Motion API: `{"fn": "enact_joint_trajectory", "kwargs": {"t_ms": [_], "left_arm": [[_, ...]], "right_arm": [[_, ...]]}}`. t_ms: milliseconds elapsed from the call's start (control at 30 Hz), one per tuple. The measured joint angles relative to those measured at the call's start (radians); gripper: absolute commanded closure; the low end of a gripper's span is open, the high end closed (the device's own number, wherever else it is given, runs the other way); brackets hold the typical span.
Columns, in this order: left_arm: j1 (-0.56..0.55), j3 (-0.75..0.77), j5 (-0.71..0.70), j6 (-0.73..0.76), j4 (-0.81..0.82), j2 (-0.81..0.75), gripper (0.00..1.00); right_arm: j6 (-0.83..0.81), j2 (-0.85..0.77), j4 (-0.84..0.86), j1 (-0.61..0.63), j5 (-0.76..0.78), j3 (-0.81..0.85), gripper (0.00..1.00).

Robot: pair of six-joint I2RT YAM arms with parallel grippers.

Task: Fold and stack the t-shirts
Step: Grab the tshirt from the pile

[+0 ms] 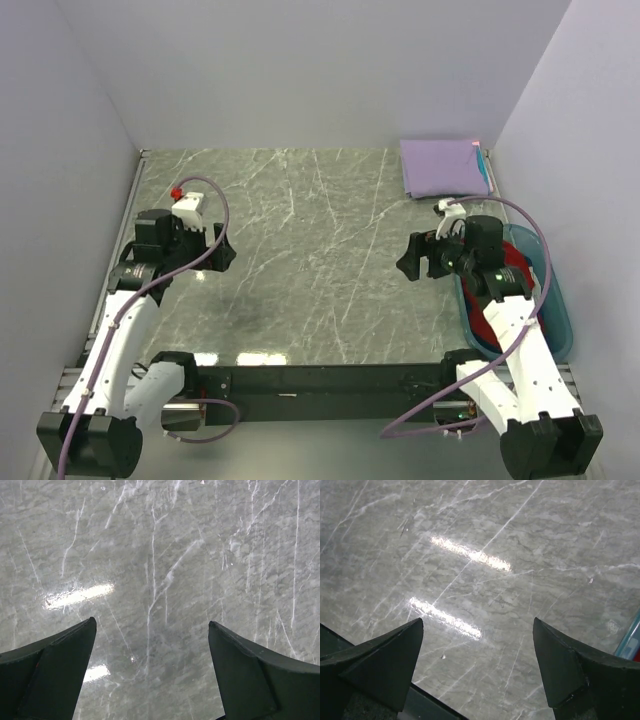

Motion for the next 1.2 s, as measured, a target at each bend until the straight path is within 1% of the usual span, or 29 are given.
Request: {"fn": "enact_joint_trajectory", "kwargs": {"t_ms": [100, 267, 367, 533, 600, 667, 733, 833, 1033, 1200], "left_arm": [[0.0, 0.024, 0.002, 0.0, -0.029, 0.04, 0.01], [0.001, 0.136, 0.029, 0.006, -0.088, 0.186, 0.0], [0.003, 0.186, 0.056, 0.021, -0.137, 0.207, 0.01], [0.006, 0.299, 0.103, 0.041, -0.206, 0.225, 0.01], [0.008, 0.32, 0.117, 0.053, -0.217, 0.232, 0.01], [0.009, 0.325, 0.129, 0.061, -0.233, 0.236, 0.01], [0.01, 0.325, 0.137, 0.066, -0.252, 0.24, 0.01], [0.01, 0.323, 0.151, 0.072, -0.265, 0.242, 0.01], [0.01, 0.323, 0.153, 0.09, -0.282, 0.248, 0.01], [0.01, 0.323, 0.153, 0.107, -0.308, 0.257, 0.0]], "right_arm": [[-0.005, 0.057, -0.05, -0.003, 0.003, 0.057, 0.04], [-0.051, 0.211, -0.177, -0.039, 0.01, 0.282, 0.04], [-0.098, 0.263, -0.269, -0.107, 0.021, 0.427, 0.04], [-0.226, 0.373, -0.452, -0.25, 0.046, 0.713, 0.04], [-0.285, 0.419, -0.512, -0.32, 0.058, 0.788, 0.04], [-0.336, 0.458, -0.554, -0.377, 0.079, 0.816, 0.04], [-0.381, 0.496, -0.595, -0.431, 0.108, 0.814, 0.04], [-0.433, 0.548, -0.61, -0.485, 0.171, 0.752, 0.04], [-0.515, 0.568, -0.599, -0.531, 0.278, 0.515, 0.05], [-0.561, 0.568, -0.536, -0.567, 0.338, 0.292, 0.05]]}}
